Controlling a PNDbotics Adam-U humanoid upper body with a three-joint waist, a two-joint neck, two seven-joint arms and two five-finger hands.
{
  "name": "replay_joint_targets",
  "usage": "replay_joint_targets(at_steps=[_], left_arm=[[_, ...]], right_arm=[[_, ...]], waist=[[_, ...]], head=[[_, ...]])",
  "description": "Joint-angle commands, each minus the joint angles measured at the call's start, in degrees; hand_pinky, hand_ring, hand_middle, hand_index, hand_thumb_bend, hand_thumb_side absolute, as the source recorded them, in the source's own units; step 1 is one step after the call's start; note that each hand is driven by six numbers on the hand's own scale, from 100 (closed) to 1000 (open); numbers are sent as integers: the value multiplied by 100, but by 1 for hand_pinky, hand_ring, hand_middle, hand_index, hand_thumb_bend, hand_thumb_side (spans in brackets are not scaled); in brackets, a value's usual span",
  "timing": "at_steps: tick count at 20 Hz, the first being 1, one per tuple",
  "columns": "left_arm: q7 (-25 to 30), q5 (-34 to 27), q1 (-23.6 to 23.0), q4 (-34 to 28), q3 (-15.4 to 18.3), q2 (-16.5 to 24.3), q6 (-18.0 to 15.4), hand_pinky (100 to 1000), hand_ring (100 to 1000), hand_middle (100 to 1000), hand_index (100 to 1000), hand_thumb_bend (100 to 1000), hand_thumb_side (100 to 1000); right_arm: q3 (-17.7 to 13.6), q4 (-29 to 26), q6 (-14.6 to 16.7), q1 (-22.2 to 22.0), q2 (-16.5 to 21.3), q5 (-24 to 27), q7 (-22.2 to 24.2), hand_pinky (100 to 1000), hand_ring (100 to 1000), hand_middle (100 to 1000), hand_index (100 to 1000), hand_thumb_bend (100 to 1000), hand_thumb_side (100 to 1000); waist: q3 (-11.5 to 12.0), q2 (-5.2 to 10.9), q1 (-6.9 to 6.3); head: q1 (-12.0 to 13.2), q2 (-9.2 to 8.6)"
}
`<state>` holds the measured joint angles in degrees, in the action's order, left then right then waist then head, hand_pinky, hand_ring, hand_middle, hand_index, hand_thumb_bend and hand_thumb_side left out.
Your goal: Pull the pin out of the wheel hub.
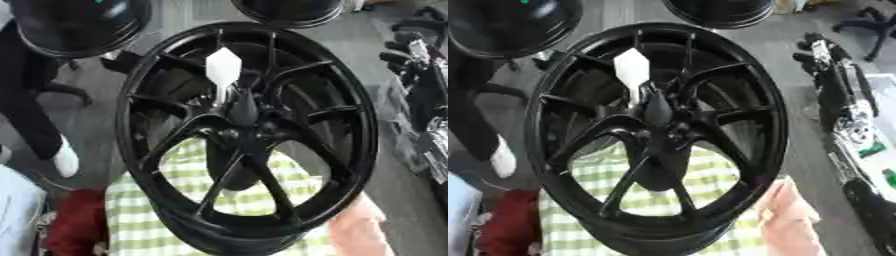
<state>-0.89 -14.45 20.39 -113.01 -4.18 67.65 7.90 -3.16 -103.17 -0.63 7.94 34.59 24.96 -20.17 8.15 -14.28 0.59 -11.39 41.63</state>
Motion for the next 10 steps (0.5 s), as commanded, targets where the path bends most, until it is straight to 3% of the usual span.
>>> replay_joint_targets(at_steps=[1, 6, 10], left_arm=[[902, 343, 210, -150, -110, 497, -138, 725, 841, 822, 851, 290, 757], [2064, 820, 667, -158, -429, 683, -485, 743, 837, 821, 855, 308, 781], [2767, 984, 1231, -159, -880, 689, -750, 749, 834, 810, 855, 315, 792]], right_arm=[[-84, -133, 3, -12, 231, -34, -20, 953, 818, 767, 822, 100, 703], [-79, -129, -22, -65, 268, -75, -23, 953, 818, 766, 821, 100, 706], [-48, -131, -48, -67, 300, -105, 2, 952, 817, 765, 821, 100, 706]], waist=[[-12, 125, 0], [3, 109, -9], [-6, 100, -16]], head=[[23, -77], [26, -101], [20, -108]])
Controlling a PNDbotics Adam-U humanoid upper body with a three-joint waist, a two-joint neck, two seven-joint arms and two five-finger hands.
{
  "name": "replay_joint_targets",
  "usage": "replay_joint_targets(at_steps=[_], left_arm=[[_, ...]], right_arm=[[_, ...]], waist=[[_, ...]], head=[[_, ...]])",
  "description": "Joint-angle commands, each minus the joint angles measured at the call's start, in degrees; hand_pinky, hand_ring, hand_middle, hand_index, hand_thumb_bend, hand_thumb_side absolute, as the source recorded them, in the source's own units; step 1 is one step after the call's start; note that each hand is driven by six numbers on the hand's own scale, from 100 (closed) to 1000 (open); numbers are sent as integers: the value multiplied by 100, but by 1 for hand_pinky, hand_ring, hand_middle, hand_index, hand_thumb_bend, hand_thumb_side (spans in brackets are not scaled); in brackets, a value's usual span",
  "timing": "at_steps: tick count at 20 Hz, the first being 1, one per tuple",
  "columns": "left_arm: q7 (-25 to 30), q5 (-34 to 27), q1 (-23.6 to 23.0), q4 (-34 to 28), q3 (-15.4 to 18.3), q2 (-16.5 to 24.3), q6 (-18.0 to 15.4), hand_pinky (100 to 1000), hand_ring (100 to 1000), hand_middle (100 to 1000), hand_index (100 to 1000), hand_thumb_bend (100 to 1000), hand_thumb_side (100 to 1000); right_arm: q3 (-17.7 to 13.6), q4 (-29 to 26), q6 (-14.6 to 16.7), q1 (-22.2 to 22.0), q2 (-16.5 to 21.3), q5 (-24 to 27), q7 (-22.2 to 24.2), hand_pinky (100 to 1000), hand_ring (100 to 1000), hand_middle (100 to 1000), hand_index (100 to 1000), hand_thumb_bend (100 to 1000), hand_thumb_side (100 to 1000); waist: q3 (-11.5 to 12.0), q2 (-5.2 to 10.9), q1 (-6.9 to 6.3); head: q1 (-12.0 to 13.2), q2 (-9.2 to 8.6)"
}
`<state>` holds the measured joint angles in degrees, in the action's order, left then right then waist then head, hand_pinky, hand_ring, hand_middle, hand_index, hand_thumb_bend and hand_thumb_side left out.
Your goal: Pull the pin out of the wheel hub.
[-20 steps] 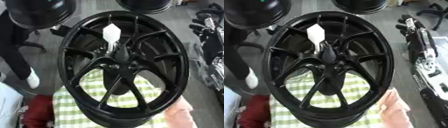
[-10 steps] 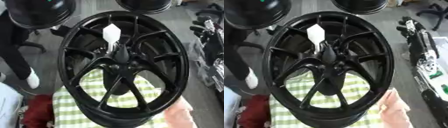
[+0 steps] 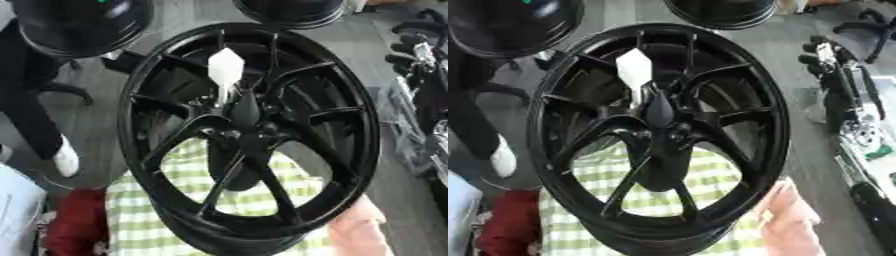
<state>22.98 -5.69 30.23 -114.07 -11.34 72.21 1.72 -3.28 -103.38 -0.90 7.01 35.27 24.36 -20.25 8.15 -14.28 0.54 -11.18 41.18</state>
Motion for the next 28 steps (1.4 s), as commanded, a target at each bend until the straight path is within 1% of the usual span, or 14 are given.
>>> replay_joint_targets(at_steps=[1, 4, 8, 13, 15, 17, 20, 24, 27, 28], left_arm=[[543, 128, 404, -52, -284, 201, -172, 750, 824, 806, 855, 318, 799], [1038, 167, 913, -52, -698, 47, -179, 751, 817, 806, 856, 320, 812], [1548, 241, 1492, -52, -1127, -230, -21, 751, 817, 806, 856, 323, 821], [1968, 342, 2079, -51, -1489, -618, 375, 752, 818, 807, 859, 325, 832], [2116, 411, 2376, 66, -1618, -863, 560, 752, 817, 807, 860, 327, 829], [2235, 523, 2694, 337, -1750, -1143, 641, 753, 817, 804, 861, 330, 817], [2341, 746, 3187, 1083, -1930, -1678, 654, 752, 819, 805, 862, 332, 807], [2510, 980, 3633, 2053, -2065, -2253, 439, 757, 822, 808, 868, 336, 812], [2632, 1122, 3849, 2503, -2093, -2556, 250, 757, 822, 808, 868, 337, 810], [2653, 1156, 3914, 2604, -2097, -2650, 180, 757, 822, 808, 868, 337, 810]], right_arm=[[-30, -112, -26, 27, 239, -49, 16, 952, 816, 765, 820, 100, 706], [-14, -115, -39, 26, 254, -56, 33, 952, 816, 764, 820, 100, 707], [-5, -109, -53, 8, 262, -71, 43, 952, 816, 764, 820, 100, 709], [5, -90, -60, -2, 254, -75, 55, 952, 816, 764, 820, 100, 711], [8, -72, -67, -12, 246, -74, 61, 951, 815, 764, 820, 100, 712], [4, -54, -66, -26, 239, -71, 60, 951, 815, 764, 820, 100, 712], [-1, -31, -62, -45, 227, -58, 60, 951, 815, 764, 820, 100, 712], [5, -11, -57, -42, 214, -33, 70, 951, 815, 764, 820, 100, 713], [15, 19, -65, -40, 200, -26, 76, 951, 815, 764, 820, 100, 716], [20, 33, -69, -36, 191, -24, 78, 951, 815, 764, 820, 100, 704]], waist=[[-8, 100, -11], [-13, 99, -10], [9, 97, -14], [49, 107, -26], [69, 122, -25], [91, 143, -22], [118, 182, -14], [129, 214, -13], [126, 219, -27], [123, 220, -31]], head=[[3, -62], [18, -36], [-6, -8], [-37, 25], [-40, 53], [-55, 71], [-75, 109], [-76, 120], [-63, 112], [-62, 104]])
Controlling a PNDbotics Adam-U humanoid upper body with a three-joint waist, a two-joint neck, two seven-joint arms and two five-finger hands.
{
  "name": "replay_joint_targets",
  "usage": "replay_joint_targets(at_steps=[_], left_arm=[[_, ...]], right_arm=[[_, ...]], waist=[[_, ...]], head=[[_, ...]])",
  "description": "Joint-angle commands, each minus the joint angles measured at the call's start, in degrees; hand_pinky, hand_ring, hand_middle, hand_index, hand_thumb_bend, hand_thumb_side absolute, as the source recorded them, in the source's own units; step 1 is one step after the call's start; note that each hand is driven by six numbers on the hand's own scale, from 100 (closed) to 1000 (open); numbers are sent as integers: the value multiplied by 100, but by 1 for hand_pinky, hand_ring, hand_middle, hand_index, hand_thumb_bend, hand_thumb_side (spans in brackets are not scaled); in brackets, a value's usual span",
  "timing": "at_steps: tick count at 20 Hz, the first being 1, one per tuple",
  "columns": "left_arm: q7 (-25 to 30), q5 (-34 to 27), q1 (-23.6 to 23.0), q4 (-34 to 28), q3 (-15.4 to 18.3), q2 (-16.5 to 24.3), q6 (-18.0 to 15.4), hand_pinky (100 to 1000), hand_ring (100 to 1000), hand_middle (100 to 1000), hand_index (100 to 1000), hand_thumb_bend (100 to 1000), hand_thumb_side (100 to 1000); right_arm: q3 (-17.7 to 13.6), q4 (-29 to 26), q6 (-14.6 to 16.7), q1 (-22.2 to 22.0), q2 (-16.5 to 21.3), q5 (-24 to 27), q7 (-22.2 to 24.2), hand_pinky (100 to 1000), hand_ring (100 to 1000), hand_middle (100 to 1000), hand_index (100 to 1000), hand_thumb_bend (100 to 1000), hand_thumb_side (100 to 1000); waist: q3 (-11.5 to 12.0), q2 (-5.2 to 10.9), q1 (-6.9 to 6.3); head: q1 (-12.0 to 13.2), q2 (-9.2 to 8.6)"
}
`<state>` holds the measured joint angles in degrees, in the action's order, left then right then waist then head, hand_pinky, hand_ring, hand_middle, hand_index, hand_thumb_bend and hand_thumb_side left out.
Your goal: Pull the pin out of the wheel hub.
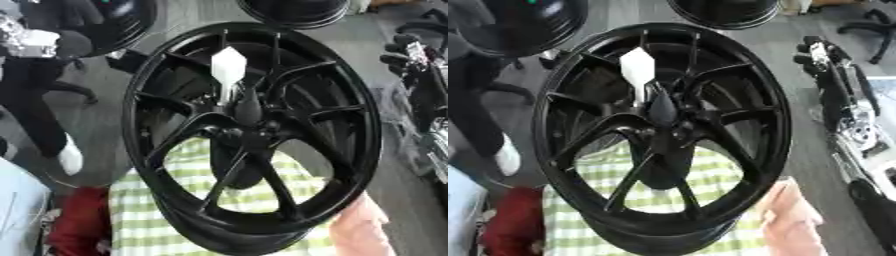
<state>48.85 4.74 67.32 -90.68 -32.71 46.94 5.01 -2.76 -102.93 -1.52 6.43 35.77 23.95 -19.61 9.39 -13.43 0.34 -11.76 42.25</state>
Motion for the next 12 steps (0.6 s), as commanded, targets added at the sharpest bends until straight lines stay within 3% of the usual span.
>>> replay_joint_targets(at_steps=[1, 9, 12], left_arm=[[80, 150, 265, 366, 39, -213, -209, 757, 821, 807, 866, 338, 805], [166, 236, 650, 880, -32, -907, -526, 754, 823, 805, 869, 352, 758], [250, 253, 738, 893, -79, -1053, -665, 760, 828, 806, 872, 368, 698]], right_arm=[[-25, 0, -9, 26, 132, 18, 19, 951, 815, 764, 820, 100, 718], [10, 23, -6, 95, 95, 38, 61, 951, 815, 763, 819, 100, 717], [10, 21, -1, 113, 87, 46, 64, 951, 815, 763, 819, 100, 717]], waist=[[-7, 135, -15], [-99, 113, -15], [-122, 101, -23]], head=[[-1, -10], [14, -76], [23, -97]])
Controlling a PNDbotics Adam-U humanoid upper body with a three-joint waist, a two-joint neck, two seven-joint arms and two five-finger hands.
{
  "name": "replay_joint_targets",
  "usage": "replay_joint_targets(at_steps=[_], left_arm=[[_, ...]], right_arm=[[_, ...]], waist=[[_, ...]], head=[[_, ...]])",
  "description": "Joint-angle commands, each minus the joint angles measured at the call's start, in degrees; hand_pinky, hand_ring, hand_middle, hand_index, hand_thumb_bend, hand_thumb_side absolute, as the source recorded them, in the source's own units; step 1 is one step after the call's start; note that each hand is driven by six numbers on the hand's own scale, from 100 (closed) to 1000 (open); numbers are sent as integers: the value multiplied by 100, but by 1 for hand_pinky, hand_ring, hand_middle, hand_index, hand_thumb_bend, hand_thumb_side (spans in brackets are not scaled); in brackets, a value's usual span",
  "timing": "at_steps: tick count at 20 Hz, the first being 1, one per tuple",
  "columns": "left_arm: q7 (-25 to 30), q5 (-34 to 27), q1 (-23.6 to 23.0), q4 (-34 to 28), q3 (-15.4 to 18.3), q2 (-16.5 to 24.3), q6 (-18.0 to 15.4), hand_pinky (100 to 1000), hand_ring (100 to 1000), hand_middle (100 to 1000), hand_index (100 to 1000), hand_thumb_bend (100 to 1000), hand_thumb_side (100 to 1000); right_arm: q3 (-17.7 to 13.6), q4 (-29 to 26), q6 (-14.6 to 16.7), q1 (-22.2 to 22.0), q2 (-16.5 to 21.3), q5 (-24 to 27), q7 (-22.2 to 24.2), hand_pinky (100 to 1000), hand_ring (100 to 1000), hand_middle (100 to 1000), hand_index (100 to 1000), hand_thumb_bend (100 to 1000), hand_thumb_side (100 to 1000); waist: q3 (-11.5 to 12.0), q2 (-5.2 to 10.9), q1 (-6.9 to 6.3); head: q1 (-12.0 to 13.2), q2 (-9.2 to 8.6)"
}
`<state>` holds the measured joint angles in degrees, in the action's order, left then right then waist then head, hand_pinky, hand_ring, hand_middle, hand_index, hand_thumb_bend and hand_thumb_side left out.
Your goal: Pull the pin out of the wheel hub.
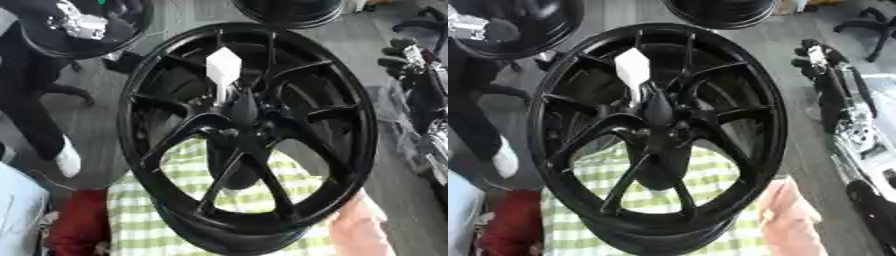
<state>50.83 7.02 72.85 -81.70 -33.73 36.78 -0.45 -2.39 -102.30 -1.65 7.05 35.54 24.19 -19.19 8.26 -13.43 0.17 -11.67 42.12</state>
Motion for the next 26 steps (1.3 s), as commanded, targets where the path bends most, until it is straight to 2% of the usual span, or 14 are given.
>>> replay_joint_targets(at_steps=[1, 5, 14, 18, 21, 22, 24, 25, 26], left_arm=[[79, 32, 209, 19, 17, -84, -149, 761, 829, 807, 872, 371, 684], [112, 14, 308, 111, -73, -300, -259, 765, 834, 807, 862, 366, 593], [114, 79, 431, 99, -243, -551, -446, 768, 837, 809, 861, 375, 519], [114, 178, 468, 140, -221, -632, -522, 765, 835, 804, 851, 316, 481], [114, 258, 483, 197, -175, -661, -564, 764, 832, 801, 833, 261, 364], [114, 293, 484, 216, -161, -665, -585, 764, 832, 801, 833, 261, 364], [114, 364, 497, 247, -138, -676, -628, 767, 834, 802, 828, 252, 228], [114, 402, 506, 257, -131, -681, -654, 767, 834, 802, 828, 252, 228], [114, 432, 512, 265, -122, -688, -681, 768, 835, 802, 827, 252, 178]], right_arm=[[-27, -43, 13, 58, 105, 26, 24, 951, 815, 763, 819, 100, 717], [-14, -51, 13, 107, 98, 41, 40, 951, 815, 763, 819, 100, 716], [50, -35, -20, 232, 37, 36, 99, 951, 815, 763, 819, 100, 726], [73, -31, -31, 289, 12, 21, 120, 951, 815, 763, 819, 100, 728], [110, -38, -46, 367, -5, 17, 154, 951, 815, 763, 819, 100, 731], [117, -39, -51, 380, -8, 14, 162, 951, 815, 763, 819, 100, 731], [121, -39, -55, 394, -11, 7, 167, 951, 815, 762, 819, 100, 733], [122, -39, -57, 399, -12, 4, 169, 951, 815, 762, 819, 100, 733], [125, -39, -59, 404, -14, 2, 172, 951, 815, 762, 819, 100, 733]], waist=[[-17, 97, -7], [-52, 74, -2], [-213, -61, 6], [-306, -146, -4], [-398, -218, -9], [-414, -232, -8], [-433, -262, -13], [-437, -273, -15], [-440, -282, -15]], head=[[17, -93], [33, -129], [89, -247], [130, -320], [159, -372], [160, -378], [170, -395], [175, -399], [179, -401]])
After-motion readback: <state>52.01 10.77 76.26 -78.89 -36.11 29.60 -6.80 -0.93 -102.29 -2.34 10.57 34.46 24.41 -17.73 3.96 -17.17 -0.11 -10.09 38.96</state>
